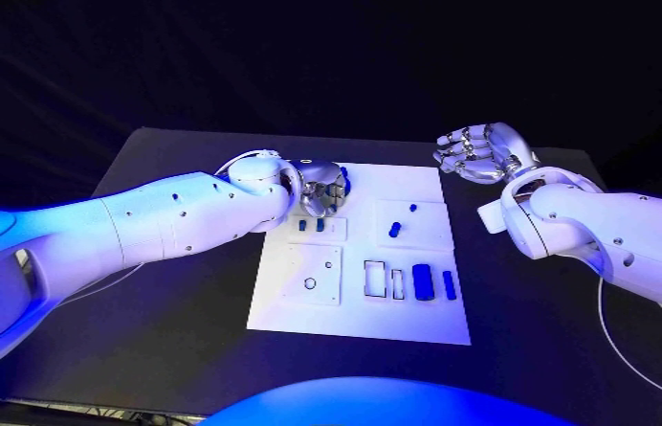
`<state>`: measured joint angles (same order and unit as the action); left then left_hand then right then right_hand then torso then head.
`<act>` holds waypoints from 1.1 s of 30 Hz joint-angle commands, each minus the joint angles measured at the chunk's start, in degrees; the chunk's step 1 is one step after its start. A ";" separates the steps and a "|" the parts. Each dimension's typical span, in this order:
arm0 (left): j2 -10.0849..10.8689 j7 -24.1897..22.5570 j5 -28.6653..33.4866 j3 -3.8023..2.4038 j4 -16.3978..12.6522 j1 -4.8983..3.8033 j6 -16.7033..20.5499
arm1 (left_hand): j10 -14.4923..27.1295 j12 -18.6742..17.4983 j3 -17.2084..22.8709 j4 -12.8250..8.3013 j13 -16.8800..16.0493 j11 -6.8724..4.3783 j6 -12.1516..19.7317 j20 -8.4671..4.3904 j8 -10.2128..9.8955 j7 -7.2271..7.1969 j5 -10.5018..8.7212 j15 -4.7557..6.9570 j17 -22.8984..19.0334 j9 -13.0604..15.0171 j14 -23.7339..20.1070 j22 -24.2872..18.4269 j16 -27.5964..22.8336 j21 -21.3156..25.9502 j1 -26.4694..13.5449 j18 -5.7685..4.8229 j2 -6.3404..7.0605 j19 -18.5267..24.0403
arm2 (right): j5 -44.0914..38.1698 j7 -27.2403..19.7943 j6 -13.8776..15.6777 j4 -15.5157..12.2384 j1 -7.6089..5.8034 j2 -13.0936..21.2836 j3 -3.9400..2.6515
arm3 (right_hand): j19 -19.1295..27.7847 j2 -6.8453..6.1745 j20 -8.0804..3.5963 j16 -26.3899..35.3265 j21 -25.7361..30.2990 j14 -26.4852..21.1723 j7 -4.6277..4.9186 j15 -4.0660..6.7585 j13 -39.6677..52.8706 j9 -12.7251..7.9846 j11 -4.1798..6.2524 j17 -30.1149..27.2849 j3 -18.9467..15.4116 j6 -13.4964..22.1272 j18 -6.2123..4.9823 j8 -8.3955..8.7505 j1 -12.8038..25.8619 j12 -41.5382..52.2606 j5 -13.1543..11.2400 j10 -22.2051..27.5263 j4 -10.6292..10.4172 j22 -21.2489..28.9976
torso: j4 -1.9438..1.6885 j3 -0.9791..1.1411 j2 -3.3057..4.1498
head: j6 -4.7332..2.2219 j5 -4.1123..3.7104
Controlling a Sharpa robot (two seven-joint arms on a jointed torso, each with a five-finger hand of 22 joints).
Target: Assemble the parts on the task board
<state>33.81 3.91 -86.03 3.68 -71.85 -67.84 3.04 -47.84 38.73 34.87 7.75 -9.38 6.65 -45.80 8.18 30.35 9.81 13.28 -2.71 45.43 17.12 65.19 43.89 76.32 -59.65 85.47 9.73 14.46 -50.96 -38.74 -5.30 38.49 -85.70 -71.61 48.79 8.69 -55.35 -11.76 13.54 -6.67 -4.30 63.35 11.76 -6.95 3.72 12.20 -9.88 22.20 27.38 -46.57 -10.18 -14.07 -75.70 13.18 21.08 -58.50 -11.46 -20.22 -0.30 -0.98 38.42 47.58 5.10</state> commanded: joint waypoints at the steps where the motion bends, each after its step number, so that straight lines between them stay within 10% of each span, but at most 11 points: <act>1: -0.29 0.30 -0.25 0.09 0.11 0.11 -1.79 | -0.45 -0.36 0.33 -0.20 0.12 -0.11 -0.45 0.00 -0.33 -0.07 -0.36 0.07 -0.01 -0.14 0.32 0.11 0.22 -0.38 -0.34 0.85 -0.11 0.32 | -0.31 -0.79 -0.70 -0.07 0.02 -0.02 -0.02 | -0.33 -0.08 -0.13 0.21 0.22 0.45 2.30 -0.12 -0.05 -0.05 -0.20 -0.08 0.00 0.26 -0.25 0.30 0.47 -0.01 0.36 0.19 0.27 0.06 | -0.01 0.00 0.02 | 0.05 0.00; 15: -0.39 -0.11 -0.34 0.09 0.48 0.13 0.31 | -8.04 -2.00 1.74 -3.97 0.61 -1.86 -6.13 -1.29 -1.80 -1.21 -0.35 1.62 9.76 -0.14 8.04 3.76 5.33 -4.89 -0.69 0.61 -2.08 -1.60 | -0.28 -0.89 -0.67 -0.09 0.02 -0.09 -0.02 | -0.33 -0.08 -0.13 0.21 0.22 0.45 2.30 -0.12 -0.05 -0.05 -0.20 -0.08 0.00 0.26 -0.25 0.30 0.47 -0.01 0.36 0.19 0.27 0.06 | -0.03 -0.01 -0.03 | -0.08 -0.01; 33: 1.64 -1.98 0.84 -0.93 -2.44 0.18 4.84 | -9.62 -3.18 2.12 -4.88 0.51 -2.10 -7.60 -1.61 -2.95 -1.30 -0.30 1.90 11.63 0.02 9.78 5.83 6.05 -6.66 -1.51 0.20 -2.05 -3.42 | -0.19 -1.03 -0.69 -0.02 0.02 -0.21 -0.02 | -0.38 -0.04 -0.13 0.27 0.20 0.51 2.30 -0.12 -0.04 -0.07 -0.20 -0.12 0.09 0.24 -0.26 0.28 0.50 0.01 0.37 0.18 0.36 0.30 | -0.09 0.00 -0.06 | -0.43 0.06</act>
<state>35.24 3.01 -85.92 2.90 -73.67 -67.65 6.34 -56.47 35.88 36.93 3.13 -8.85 5.22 -53.07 6.65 27.57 8.48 12.62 -0.81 57.03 17.08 74.74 49.73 82.13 -66.02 84.26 9.73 12.63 -53.97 -38.72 -5.45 38.48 -85.69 -71.61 48.62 8.69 -55.35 -11.76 13.54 -6.67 -4.30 63.56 11.76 -7.16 3.72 12.21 -9.88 22.13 27.38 -46.57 -10.19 -14.07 -75.70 13.18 21.08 -58.50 -11.46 -19.97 -0.34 -0.99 38.38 47.18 5.13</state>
